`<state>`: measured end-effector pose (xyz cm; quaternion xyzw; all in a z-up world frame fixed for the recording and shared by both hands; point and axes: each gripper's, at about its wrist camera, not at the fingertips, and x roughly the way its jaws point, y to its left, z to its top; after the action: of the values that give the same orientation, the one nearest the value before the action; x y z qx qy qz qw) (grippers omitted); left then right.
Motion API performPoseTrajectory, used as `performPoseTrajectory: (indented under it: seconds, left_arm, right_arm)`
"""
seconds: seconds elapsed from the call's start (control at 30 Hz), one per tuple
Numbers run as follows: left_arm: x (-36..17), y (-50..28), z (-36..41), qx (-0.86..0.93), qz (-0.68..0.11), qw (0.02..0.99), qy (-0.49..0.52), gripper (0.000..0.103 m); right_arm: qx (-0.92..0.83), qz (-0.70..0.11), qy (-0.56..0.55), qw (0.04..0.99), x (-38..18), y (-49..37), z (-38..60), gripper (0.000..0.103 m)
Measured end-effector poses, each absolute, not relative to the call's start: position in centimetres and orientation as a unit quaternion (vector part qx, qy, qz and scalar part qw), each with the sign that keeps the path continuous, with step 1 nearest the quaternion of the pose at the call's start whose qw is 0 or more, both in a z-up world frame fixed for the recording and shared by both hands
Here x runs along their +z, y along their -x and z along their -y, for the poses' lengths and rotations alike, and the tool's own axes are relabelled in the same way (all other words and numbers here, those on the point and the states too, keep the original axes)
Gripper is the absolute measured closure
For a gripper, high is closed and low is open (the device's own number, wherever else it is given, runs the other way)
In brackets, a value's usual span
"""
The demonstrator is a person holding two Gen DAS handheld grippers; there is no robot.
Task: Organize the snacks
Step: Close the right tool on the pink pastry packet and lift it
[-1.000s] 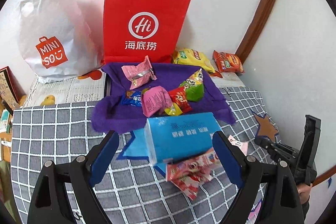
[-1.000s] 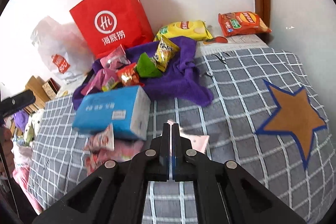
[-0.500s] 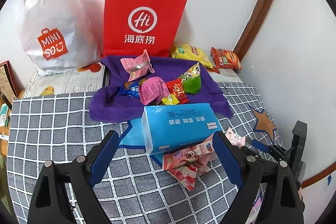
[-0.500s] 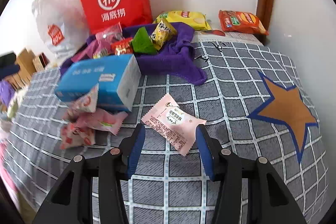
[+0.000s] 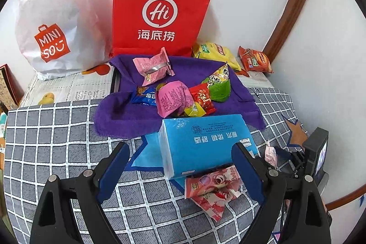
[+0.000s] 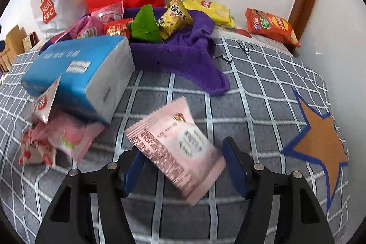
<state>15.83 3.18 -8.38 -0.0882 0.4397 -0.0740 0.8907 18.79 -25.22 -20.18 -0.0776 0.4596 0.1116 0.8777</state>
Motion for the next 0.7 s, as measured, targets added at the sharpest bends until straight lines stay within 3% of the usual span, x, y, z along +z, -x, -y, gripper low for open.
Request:
performPoseTrajectory:
  seconds: [0.1, 0.13, 0.3, 0.7]
  left_arm:
    - [-8.5, -15.9, -3.1, -0.078, -0.438, 0.891, 0.09, 0.014]
    - [-8.6, -15.9, -3.1, -0.079, -0.438, 0.891, 0.093, 0.014]
    - [-9.3, -15.5, -3.0, -0.088, -0.446, 0.885, 0.103, 0.014]
    - [-11.6, -13.4, 0.3, -0.113, -0.468, 0.874, 0.067, 0.015]
  right_arm:
    - [0.123, -0.466, 0.062, 0.874, -20.5, -19.7, 25.2, 0.039]
    - [0.123, -0.462, 0.054, 0.877, -20.4, -19.8, 25.3, 0.049]
    - [0.114, -0.461, 0.023, 0.879, -20.4, -19.1, 26.0, 0.058]
    - [0.117, -0.444, -0.022, 0.888, -20.2, -14.7, 28.3, 0.059]
